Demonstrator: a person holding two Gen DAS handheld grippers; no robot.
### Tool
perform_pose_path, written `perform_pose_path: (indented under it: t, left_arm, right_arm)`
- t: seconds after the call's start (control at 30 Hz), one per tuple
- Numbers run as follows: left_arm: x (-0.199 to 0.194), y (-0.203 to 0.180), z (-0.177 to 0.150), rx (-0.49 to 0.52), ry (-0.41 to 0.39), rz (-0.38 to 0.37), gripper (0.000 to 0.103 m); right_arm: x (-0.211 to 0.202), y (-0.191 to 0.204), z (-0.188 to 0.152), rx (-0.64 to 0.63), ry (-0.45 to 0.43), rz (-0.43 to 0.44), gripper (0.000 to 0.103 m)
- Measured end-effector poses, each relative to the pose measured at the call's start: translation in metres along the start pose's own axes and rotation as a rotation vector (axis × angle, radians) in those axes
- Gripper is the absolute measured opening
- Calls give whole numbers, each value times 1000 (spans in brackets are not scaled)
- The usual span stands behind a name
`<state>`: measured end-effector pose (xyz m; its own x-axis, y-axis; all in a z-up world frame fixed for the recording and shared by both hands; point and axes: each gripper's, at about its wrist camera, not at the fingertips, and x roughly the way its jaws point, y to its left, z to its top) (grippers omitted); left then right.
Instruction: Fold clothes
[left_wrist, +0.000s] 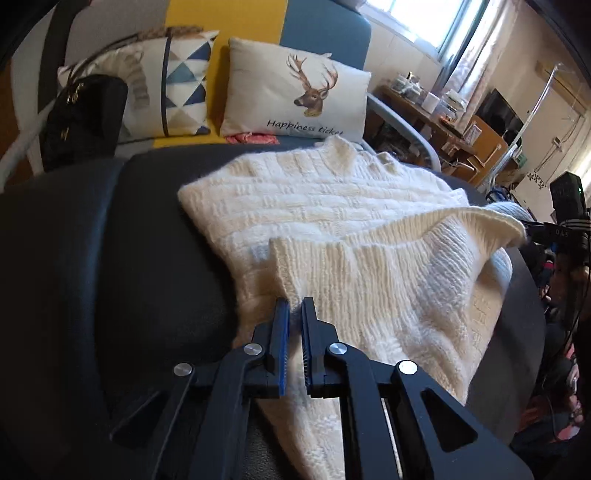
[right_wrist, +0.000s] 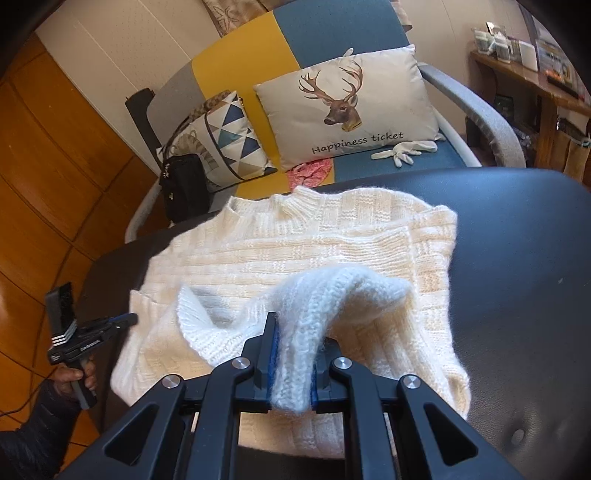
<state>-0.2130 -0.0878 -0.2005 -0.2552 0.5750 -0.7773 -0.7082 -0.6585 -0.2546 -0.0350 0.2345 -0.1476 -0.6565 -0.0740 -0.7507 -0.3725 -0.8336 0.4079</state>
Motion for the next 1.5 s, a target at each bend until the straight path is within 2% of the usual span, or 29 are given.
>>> perform_pose_path:
  t: [0.1, 0.2, 0.33, 0.47, 0.57, 0.63, 0.7, 0.77, 0.87, 0.93, 1.03, 1.1, 1.17, 1.43, 1.47, 1.5]
  left_arm:
    - [-15, -2, -6, -36, -78, -5, 3]
    - [-47, -1, -4, -83, -184, -17, 3]
    - [-90, -2, 21, -78, -310, -28, 3]
    - [-89, 4, 60, -49, -346, 1, 3]
    - [-44, 19, 87, -72, -250, 22, 3]
    - [-9, 34, 97, -118, -186, 63, 5]
    - [29, 49, 99, -165, -91, 69, 5]
    - [50, 63, 93, -214, -59, 95, 6]
    - [53, 78, 79, -274, -57, 50, 8]
    - [42, 83, 69, -312, -78, 25, 8]
    - [21, 84, 49, -346, -107, 11, 8]
    - [7, 83, 29, -370, -116, -7, 8]
    - [-1, 81, 12, -374, -100, 4, 9]
    - [-8, 72, -45, -403, -1, 18, 9]
    - [-9, 69, -49, -399, 7, 20, 9]
    - [-10, 66, -51, -393, 13, 23, 9]
  right_arm:
    - [-2, 5, 0, -20, -22, -38, 11]
    - [-17, 11, 3, -31, -78, -40, 11]
    - [-40, 23, 18, -64, -144, -10, 11]
    - [-44, 21, 49, -41, -189, 26, 11]
    - [-15, -6, 75, 77, -140, 54, 12]
    - [15, -38, 85, 227, -86, 131, 20]
    - [37, -65, 83, 328, -61, 149, 25]
    - [51, -86, 76, 403, -52, 141, 25]
    - [43, -98, 60, 406, -78, 184, 25]
    - [26, -98, 50, 352, -107, 154, 25]
    - [6, -91, 34, 188, -86, -81, 26]
    - [0, -86, 21, 82, -49, -184, 27]
    - [-3, -90, 11, 64, -12, -149, 27]
    - [10, -80, 3, -42, 150, -177, 25]
    - [12, -77, 3, -58, 172, -183, 14]
    - [11, -71, 2, -96, 178, -221, 8]
